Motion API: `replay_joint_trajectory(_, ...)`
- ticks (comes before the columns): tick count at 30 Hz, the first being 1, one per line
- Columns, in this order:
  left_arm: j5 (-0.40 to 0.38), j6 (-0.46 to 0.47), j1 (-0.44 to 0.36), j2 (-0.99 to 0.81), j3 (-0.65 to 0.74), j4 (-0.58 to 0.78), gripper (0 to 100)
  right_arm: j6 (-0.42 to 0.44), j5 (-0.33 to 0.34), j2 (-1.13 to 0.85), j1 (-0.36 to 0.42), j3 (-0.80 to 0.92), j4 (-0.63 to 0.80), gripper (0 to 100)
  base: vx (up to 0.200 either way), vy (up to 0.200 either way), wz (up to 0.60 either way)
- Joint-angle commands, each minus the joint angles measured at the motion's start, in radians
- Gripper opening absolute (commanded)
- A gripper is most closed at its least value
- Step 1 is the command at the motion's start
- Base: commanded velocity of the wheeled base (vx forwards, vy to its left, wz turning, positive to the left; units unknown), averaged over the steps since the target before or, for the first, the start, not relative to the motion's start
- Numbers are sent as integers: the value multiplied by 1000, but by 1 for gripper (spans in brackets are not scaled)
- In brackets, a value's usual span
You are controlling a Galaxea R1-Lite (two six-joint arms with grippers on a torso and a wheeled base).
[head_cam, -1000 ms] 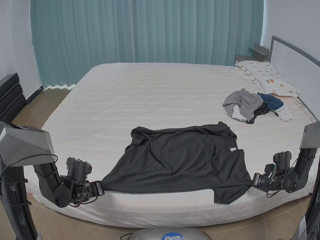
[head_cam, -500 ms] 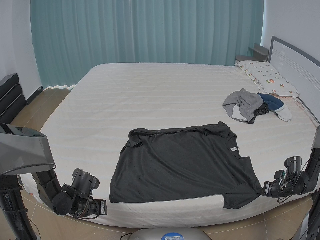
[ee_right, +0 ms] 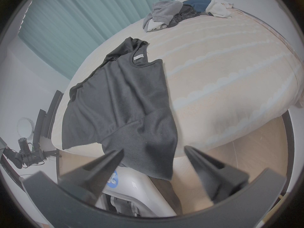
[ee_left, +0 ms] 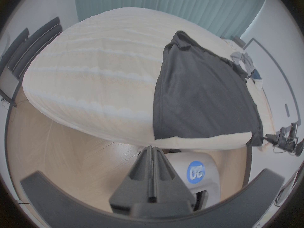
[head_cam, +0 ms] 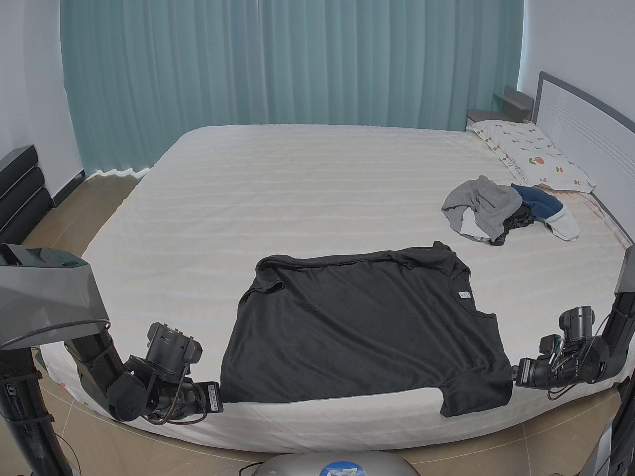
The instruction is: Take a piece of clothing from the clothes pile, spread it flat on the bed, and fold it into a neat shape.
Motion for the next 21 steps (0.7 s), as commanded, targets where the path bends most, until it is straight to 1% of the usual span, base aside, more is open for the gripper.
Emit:
replay_joint_trajectory(1, 0, -33, 2, 4, -20, -41, 0, 119, 3, -52, 17, -42, -5, 100, 0, 0, 0)
replay_joint_trajectory(2, -2, -42, 2, 4, -20, -56, 0, 183, 4, -75, 23, -55, -5, 100, 0, 0, 0)
replay_joint_trajectory(3, -4, -45, 2, 5, -20, -64, 0, 214, 6, -85, 30, -59, -5, 100, 0, 0, 0)
replay_joint_trajectory(4, -11, -54, 2, 8, -24, -81, 0, 291, 11, -101, 45, -69, -5, 100, 0, 0, 0)
replay_joint_trajectory(6, -36, -83, -1, 10, -31, -91, 0, 383, 15, -107, 59, -78, -13, 100, 0, 0, 0)
replay_joint_trajectory(7, -46, -103, -1, 10, -35, -91, 0, 412, 15, -108, 66, -78, -22, 100, 0, 0, 0)
replay_joint_trajectory(10, -65, -162, -3, 5, -58, -88, 0, 478, 17, -108, 85, -64, -79, 100, 0, 0, 0)
replay_joint_trajectory(11, -65, -165, -3, 5, -60, -88, 0, 481, 17, -107, 86, -62, -82, 100, 0, 0, 0)
replay_joint_trajectory(12, -66, -178, -3, 5, -72, -88, 0, 513, 18, -102, 105, -52, -114, 100, 0, -200, 0)
replay_joint_trajectory(15, -66, -192, -8, 8, -86, -90, 0, 557, 23, -96, 131, -32, -160, 100, 0, -200, 0)
replay_joint_trajectory(20, -66, -208, -11, 8, -93, -93, 0, 602, 32, -93, 131, -24, -186, 100, 0, -200, 0)
replay_joint_trajectory(21, -66, -209, -11, 10, -98, -91, 0, 611, 41, -88, 131, -23, -186, 100, 0, 0, 0)
